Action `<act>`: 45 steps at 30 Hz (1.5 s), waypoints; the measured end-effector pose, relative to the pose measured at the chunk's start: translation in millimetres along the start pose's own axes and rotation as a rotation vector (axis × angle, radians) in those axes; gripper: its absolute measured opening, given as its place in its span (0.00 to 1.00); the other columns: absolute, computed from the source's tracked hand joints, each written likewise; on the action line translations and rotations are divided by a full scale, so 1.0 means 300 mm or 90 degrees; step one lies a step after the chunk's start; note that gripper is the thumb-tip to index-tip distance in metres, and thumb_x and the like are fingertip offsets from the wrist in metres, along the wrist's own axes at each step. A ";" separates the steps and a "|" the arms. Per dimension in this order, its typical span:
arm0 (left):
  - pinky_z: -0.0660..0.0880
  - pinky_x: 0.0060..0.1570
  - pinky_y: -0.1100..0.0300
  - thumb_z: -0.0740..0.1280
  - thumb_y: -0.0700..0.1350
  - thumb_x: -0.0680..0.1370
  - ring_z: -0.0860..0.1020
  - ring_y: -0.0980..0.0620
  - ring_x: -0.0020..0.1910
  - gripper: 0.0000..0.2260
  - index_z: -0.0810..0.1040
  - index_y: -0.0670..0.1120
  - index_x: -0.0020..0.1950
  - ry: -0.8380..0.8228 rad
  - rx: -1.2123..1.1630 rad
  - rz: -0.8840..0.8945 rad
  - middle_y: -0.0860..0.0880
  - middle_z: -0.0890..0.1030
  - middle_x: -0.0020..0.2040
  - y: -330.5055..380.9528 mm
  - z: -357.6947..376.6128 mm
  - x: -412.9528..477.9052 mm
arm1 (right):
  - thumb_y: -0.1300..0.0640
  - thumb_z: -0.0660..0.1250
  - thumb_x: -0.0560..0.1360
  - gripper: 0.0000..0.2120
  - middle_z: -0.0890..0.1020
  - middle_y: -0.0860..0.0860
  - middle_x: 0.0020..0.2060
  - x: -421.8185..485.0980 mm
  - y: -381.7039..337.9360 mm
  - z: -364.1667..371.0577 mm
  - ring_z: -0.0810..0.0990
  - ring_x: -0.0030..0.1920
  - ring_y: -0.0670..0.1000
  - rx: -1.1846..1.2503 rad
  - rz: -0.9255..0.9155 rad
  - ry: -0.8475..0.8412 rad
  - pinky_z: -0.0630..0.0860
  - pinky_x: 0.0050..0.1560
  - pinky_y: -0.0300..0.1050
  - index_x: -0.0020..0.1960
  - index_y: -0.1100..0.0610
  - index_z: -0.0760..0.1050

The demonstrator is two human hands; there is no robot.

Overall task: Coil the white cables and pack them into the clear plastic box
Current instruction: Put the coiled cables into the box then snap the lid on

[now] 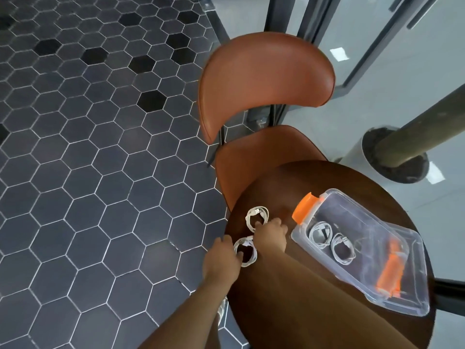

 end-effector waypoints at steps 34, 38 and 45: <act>0.75 0.44 0.50 0.71 0.42 0.74 0.80 0.41 0.45 0.05 0.79 0.41 0.45 0.158 -0.086 -0.006 0.43 0.83 0.44 -0.038 -0.298 -0.020 | 0.56 0.67 0.71 0.09 0.85 0.55 0.33 -0.052 -0.136 -0.173 0.85 0.36 0.57 0.091 -0.157 -0.007 0.84 0.45 0.56 0.34 0.52 0.72; 0.70 0.43 0.55 0.70 0.43 0.75 0.79 0.43 0.47 0.05 0.80 0.44 0.48 0.189 -0.081 -0.010 0.46 0.82 0.46 0.030 -0.398 -0.068 | 0.54 0.66 0.71 0.04 0.84 0.50 0.32 -0.118 -0.190 -0.305 0.85 0.34 0.53 0.080 -0.205 0.012 0.84 0.43 0.51 0.38 0.53 0.77; 0.68 0.41 0.58 0.70 0.41 0.72 0.76 0.48 0.42 0.02 0.80 0.46 0.44 0.215 -0.111 0.053 0.49 0.82 0.43 0.234 -0.520 -0.172 | 0.54 0.67 0.71 0.04 0.81 0.47 0.30 -0.193 -0.125 -0.628 0.81 0.34 0.49 0.080 -0.231 0.103 0.72 0.33 0.41 0.39 0.53 0.80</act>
Point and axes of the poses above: each hand's wrist, its own x-axis towards the middle knuckle, its own z-axis out of the palm, y = z × x, the point moved 10 cm from there along x, towards the middle knuckle
